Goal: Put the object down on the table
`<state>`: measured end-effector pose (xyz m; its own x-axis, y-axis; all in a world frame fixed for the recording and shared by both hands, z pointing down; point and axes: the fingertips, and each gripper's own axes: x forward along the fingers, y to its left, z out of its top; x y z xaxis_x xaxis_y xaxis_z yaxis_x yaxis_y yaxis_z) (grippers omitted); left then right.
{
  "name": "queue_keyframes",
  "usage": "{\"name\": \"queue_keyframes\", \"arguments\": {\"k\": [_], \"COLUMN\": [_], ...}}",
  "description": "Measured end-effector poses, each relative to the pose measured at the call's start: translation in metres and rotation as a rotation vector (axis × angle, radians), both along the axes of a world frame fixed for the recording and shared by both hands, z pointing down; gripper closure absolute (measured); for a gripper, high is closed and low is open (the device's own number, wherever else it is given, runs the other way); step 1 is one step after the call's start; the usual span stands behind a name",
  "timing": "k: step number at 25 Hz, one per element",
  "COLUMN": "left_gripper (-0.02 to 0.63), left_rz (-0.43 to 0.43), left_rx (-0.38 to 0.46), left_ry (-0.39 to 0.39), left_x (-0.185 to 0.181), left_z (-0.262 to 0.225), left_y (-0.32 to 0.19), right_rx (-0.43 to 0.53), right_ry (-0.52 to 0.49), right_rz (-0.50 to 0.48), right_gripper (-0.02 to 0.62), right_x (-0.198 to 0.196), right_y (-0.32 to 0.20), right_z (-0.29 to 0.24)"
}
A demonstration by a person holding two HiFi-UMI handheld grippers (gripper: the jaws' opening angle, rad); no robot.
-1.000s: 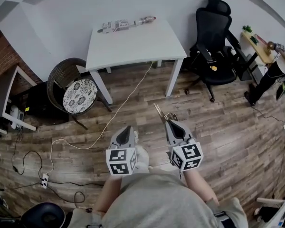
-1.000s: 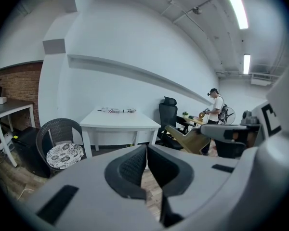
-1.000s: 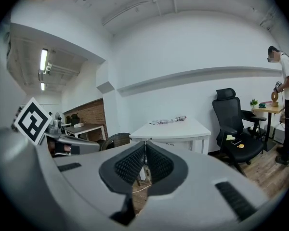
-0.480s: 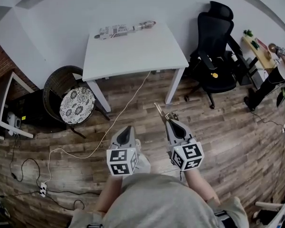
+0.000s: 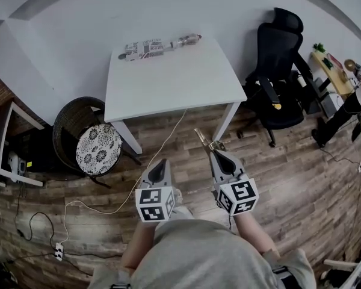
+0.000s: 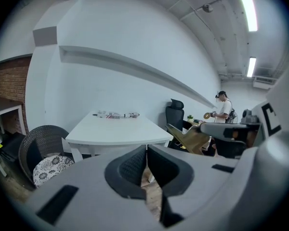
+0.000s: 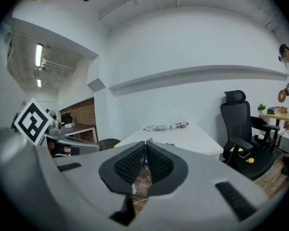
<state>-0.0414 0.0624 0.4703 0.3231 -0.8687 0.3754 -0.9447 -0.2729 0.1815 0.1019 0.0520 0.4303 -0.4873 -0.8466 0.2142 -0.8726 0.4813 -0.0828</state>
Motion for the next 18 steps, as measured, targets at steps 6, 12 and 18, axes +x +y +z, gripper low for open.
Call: {"name": "queue_keyframes", "arguments": {"k": [6,12,18], "left_gripper": [0.597,0.597,0.597], "left_rz": [0.018,0.040,0.053], "left_rx": [-0.001,0.003,-0.001], "left_ry": [-0.002,-0.009,-0.009], "left_x": [-0.016,-0.030,-0.043], "left_z": [-0.005,-0.005,0.000], "left_y": [-0.057,-0.108,-0.151], "right_rx": [0.001,0.007,0.004], "right_ry": [0.000,0.000,0.005], "right_rz": [0.017,0.032,0.042], "right_gripper": [0.585,0.586,0.586], "right_x": [-0.016,-0.032,-0.045], "right_y": [-0.055,-0.105,-0.147], "right_z": [-0.005,-0.006,-0.002]}}
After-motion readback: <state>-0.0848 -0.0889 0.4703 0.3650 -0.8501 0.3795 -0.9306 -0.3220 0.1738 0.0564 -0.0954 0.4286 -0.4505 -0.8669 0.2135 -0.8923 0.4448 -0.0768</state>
